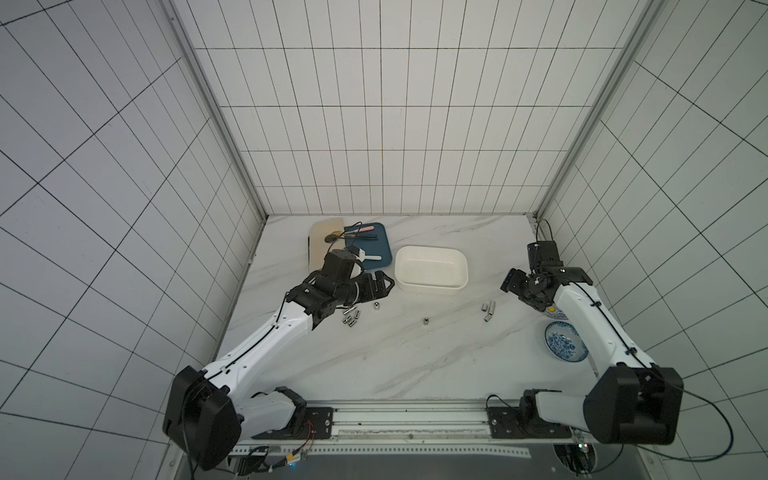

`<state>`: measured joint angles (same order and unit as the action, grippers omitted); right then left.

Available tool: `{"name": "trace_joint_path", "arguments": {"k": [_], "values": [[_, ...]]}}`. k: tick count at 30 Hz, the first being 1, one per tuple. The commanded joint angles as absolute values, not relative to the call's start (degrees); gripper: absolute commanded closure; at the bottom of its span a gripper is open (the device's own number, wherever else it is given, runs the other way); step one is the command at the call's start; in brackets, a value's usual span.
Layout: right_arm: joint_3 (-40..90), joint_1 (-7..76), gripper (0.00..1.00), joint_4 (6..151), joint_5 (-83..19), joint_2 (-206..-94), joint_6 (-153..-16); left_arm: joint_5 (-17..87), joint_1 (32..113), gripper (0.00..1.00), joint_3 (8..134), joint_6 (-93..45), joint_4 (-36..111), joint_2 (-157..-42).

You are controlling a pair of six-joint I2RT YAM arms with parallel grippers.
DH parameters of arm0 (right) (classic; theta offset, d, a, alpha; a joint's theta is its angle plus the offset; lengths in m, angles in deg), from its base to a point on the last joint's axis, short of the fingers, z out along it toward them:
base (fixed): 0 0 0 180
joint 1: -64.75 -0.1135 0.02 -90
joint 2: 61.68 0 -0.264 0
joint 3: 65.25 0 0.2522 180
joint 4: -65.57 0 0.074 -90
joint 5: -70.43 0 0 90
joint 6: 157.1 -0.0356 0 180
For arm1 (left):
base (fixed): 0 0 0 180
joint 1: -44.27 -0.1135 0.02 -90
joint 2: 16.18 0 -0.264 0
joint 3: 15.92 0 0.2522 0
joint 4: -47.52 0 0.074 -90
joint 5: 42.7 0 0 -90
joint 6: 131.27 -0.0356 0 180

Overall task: Put the socket on the desktop into the storage box
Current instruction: Pick up the socket head from the center of the board.

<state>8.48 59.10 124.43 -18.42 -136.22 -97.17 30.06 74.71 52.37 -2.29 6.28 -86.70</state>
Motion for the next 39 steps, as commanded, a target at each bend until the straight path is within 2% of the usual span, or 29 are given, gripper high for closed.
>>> {"name": "trace_joint_path", "arguments": {"k": [1,6,13,18,39], "values": [[7.6,58.6,0.28,126.8,-17.5,-138.6,-96.4,30.2,76.1,0.03,52.3,-2.8,6.7,-87.3],[7.3,58.6,0.43,125.8,-20.0,-143.2,-96.1,29.7,77.5,0.03,51.9,-1.8,8.1,-87.7],[6.6,58.2,0.43,123.4,-21.3,-147.3,-96.0,29.7,77.8,0.03,51.0,-1.0,8.3,-88.1],[5.8,57.9,0.50,121.6,-22.8,-150.3,-96.0,29.6,77.8,0.03,50.2,0.1,9.1,-88.2],[5.3,56.7,0.55,118.0,-24.1,-157.2,-96.8,28.1,77.9,0.03,48.9,1.5,10.6,-88.3]]}}
